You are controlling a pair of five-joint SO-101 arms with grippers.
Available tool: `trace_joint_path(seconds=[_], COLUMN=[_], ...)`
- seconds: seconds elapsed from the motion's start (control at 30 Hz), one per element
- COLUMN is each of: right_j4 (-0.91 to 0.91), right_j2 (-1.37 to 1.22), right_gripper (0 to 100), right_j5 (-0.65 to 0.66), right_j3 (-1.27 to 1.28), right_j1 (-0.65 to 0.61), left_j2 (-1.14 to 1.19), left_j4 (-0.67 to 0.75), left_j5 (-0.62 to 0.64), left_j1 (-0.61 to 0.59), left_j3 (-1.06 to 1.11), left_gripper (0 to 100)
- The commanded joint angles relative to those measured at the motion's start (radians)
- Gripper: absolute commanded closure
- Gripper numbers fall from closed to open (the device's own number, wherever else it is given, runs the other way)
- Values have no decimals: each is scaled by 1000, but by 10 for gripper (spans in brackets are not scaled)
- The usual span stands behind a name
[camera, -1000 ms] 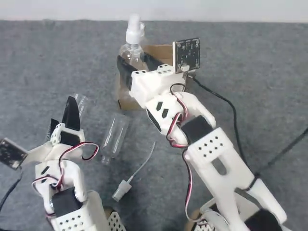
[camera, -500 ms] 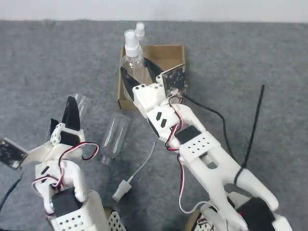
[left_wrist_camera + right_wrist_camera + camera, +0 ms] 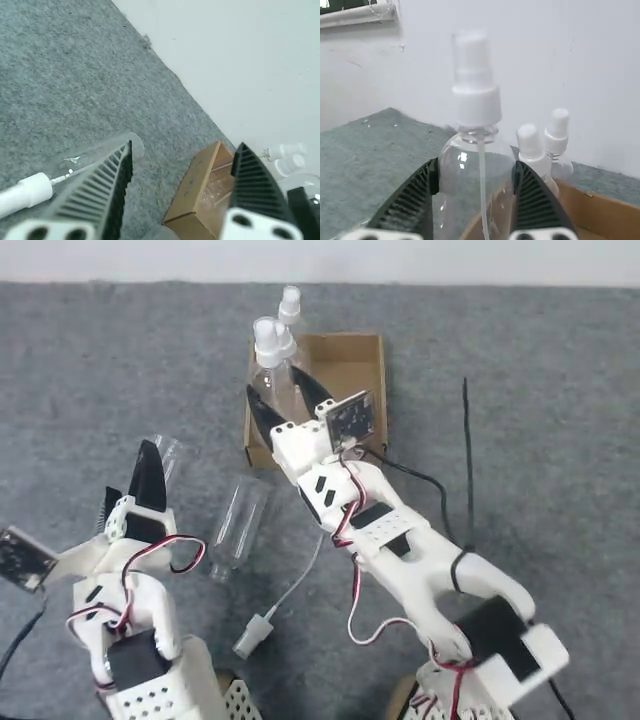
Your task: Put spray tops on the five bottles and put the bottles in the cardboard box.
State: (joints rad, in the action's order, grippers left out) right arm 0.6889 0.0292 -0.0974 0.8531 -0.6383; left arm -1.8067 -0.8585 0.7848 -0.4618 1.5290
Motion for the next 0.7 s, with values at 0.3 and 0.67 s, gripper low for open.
trace_joint_path(seconds=[0.3, 0.67], right_j4=[272, 381], right_j2=[-183, -369], right_gripper=[986, 986], right_j5=[98, 98], right_j3=[-34, -117], right_j1=[19, 28], left_j2=[-15, -15], left_j4=[34, 34], left_j5=[-9, -9], left_j1=[3, 3], left_j3=[-5, -5], left_gripper=[702, 702])
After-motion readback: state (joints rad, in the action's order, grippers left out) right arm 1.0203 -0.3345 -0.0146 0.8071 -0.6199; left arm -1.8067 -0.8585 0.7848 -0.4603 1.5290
